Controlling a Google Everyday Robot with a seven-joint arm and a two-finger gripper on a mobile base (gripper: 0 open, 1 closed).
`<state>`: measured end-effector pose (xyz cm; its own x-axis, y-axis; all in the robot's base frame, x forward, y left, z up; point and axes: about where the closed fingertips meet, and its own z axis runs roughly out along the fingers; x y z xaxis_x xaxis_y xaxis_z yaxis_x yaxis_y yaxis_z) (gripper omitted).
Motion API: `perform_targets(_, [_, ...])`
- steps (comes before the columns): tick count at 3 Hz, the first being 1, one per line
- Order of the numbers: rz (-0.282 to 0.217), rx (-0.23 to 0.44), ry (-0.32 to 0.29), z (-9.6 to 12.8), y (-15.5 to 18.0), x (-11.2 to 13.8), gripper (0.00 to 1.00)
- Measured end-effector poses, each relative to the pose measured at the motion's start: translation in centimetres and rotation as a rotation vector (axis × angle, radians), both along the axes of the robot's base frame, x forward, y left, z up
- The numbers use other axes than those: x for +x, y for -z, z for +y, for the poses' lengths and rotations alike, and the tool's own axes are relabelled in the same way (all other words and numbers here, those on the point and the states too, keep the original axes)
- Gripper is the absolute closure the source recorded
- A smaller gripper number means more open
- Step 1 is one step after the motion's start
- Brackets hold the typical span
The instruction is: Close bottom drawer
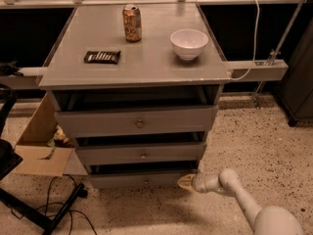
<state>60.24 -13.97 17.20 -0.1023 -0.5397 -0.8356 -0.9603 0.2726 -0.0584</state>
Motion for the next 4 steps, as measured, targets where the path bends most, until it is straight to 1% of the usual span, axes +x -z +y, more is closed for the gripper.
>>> perform_targets(1, [0.0,0.0,0.0,0.0,0.0,0.0,0.16])
perform_targets(2, [0.0,0.0,0.0,0.01,0.0,0.0,0.0])
perform_targets(3, [0.0,0.0,0.0,0.01,0.0,0.0,0.0])
perform_targets(4, [0.0,0.0,0.0,0.02,0.01,-0.01,0.16])
